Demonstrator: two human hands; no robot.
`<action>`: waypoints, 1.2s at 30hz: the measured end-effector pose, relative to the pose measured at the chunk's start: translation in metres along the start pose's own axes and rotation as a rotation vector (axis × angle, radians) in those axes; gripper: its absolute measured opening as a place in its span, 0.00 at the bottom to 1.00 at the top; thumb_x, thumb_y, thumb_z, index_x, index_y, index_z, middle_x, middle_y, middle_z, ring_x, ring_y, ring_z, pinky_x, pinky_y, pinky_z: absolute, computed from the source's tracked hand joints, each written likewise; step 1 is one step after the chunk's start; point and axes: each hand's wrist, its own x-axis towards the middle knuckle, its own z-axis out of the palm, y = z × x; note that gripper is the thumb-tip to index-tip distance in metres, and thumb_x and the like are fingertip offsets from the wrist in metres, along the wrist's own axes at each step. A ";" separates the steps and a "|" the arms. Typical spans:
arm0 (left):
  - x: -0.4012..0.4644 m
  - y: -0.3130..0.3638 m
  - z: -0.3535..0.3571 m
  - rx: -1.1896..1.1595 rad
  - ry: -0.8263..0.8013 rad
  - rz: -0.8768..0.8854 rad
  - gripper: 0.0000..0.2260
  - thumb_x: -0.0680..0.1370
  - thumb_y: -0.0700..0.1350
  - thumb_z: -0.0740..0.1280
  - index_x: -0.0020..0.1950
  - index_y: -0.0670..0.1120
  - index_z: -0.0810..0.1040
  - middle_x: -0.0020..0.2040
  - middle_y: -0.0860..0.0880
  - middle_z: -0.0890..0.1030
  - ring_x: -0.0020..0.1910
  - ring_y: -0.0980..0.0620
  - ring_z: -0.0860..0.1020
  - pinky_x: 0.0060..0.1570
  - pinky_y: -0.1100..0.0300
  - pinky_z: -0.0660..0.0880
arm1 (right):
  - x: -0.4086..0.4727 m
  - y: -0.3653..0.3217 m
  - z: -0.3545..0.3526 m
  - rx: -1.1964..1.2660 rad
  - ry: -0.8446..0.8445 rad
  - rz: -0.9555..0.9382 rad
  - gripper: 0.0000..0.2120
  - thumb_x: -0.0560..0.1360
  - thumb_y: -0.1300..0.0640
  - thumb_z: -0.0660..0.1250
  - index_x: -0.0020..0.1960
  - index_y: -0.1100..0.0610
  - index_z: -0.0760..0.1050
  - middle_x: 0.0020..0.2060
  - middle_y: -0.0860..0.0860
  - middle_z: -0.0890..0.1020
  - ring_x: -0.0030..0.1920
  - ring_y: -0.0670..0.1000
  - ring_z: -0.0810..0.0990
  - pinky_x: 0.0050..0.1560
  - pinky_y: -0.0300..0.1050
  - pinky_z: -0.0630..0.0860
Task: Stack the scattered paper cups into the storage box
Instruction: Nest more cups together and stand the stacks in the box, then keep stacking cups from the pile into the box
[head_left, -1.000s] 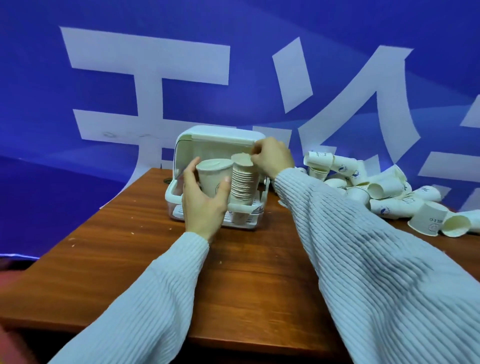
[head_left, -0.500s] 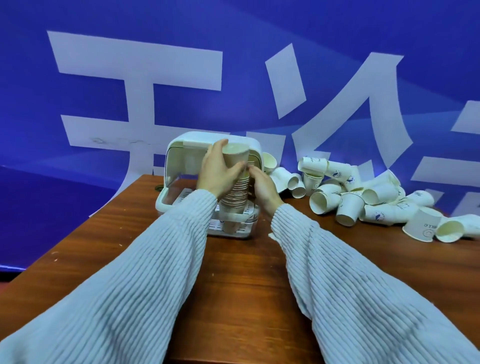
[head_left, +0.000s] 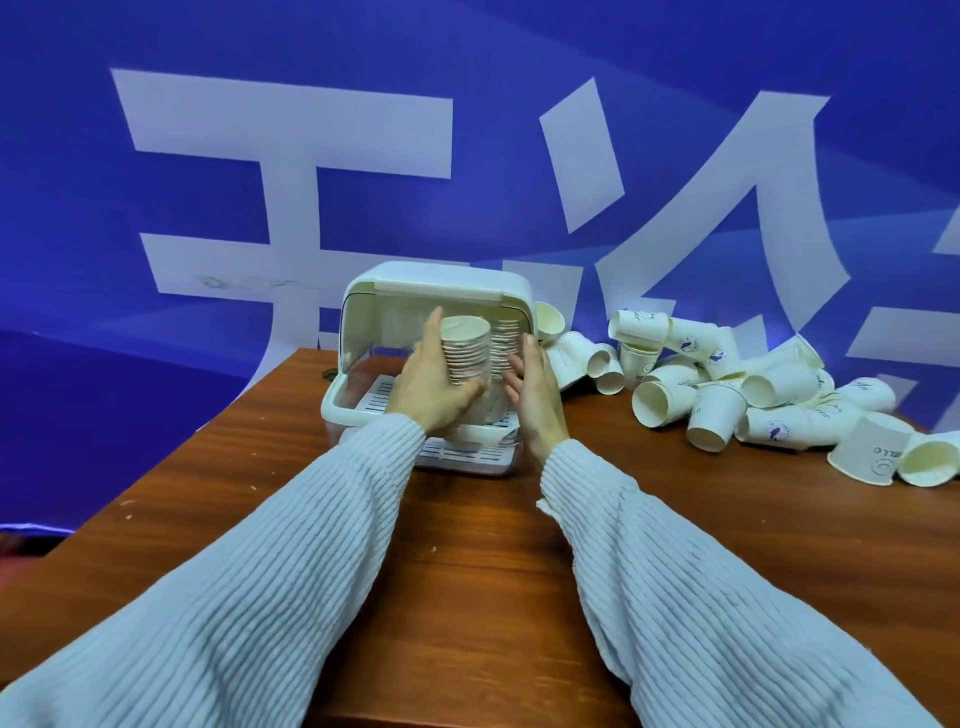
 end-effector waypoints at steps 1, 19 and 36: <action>0.005 -0.002 -0.001 0.010 0.054 -0.042 0.50 0.73 0.51 0.78 0.83 0.53 0.46 0.76 0.41 0.69 0.74 0.39 0.70 0.70 0.44 0.68 | -0.002 0.002 0.001 -0.007 0.015 -0.014 0.38 0.75 0.27 0.56 0.80 0.45 0.64 0.75 0.49 0.73 0.72 0.48 0.74 0.77 0.55 0.67; 0.064 -0.019 0.015 -0.052 0.008 -0.222 0.53 0.75 0.51 0.77 0.82 0.41 0.39 0.76 0.35 0.68 0.74 0.36 0.70 0.72 0.45 0.68 | -0.004 0.001 -0.005 -0.197 -0.132 -0.042 0.33 0.82 0.32 0.56 0.82 0.46 0.59 0.79 0.45 0.67 0.75 0.43 0.65 0.76 0.47 0.61; -0.062 0.068 0.072 -0.321 0.141 0.116 0.05 0.76 0.44 0.69 0.52 0.51 0.80 0.37 0.52 0.80 0.41 0.48 0.79 0.47 0.51 0.76 | -0.016 0.003 -0.064 -0.275 0.284 -0.104 0.10 0.77 0.61 0.66 0.47 0.47 0.81 0.49 0.48 0.86 0.54 0.51 0.83 0.61 0.52 0.79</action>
